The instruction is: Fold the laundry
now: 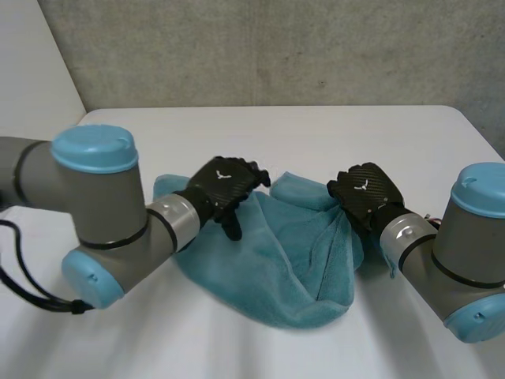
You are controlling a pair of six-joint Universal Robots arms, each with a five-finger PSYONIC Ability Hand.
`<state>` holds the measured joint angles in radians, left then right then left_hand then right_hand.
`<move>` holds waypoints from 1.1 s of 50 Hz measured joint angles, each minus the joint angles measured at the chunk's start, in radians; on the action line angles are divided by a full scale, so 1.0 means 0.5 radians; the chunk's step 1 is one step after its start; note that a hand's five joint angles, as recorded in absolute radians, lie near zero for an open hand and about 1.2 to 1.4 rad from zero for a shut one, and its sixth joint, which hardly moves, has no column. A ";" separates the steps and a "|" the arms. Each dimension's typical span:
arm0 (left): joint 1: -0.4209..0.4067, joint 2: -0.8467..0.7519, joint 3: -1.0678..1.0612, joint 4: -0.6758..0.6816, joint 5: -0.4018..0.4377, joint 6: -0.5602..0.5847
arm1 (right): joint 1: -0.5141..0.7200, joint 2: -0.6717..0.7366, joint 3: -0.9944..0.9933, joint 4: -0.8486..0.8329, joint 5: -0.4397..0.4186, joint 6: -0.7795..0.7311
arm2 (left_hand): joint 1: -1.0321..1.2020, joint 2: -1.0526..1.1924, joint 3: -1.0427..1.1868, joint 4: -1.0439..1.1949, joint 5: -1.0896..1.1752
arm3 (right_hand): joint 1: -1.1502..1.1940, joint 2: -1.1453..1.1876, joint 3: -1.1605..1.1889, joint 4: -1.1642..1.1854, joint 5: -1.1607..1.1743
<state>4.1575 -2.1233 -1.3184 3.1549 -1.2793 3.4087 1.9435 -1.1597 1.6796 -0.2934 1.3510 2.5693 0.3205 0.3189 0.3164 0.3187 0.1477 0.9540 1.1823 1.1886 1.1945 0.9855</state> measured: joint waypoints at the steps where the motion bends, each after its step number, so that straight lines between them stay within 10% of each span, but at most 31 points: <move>1: 0.000 -0.049 0.044 -0.011 0.040 0.018 | 0.002 0.002 0.000 0.001 0.002 0.000 | 0.142 0.138 0.139 0.135 0.138 | 0.000 0.000 0.000 0.000 0.002; 21: -0.020 -0.581 0.600 -0.320 0.179 0.530 | 0.015 0.006 0.010 0.004 0.013 -0.013 | 0.556 0.555 0.553 0.562 0.544 | 0.000 0.000 0.000 0.000 0.003; 55: -0.124 -0.774 0.949 -0.766 0.263 0.724 | 0.019 0.009 0.015 0.001 0.014 -0.027 | 0.512 0.511 0.514 0.514 0.502 | 0.000 0.000 0.000 0.000 0.003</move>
<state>4.0953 -2.5104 -0.8438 2.7717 -1.1478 3.7708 1.9528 -1.1551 1.6872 -0.2930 1.3579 2.5556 0.5762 0.5745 0.5735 0.5757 0.3988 0.9540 1.1823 1.1886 1.1945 0.9868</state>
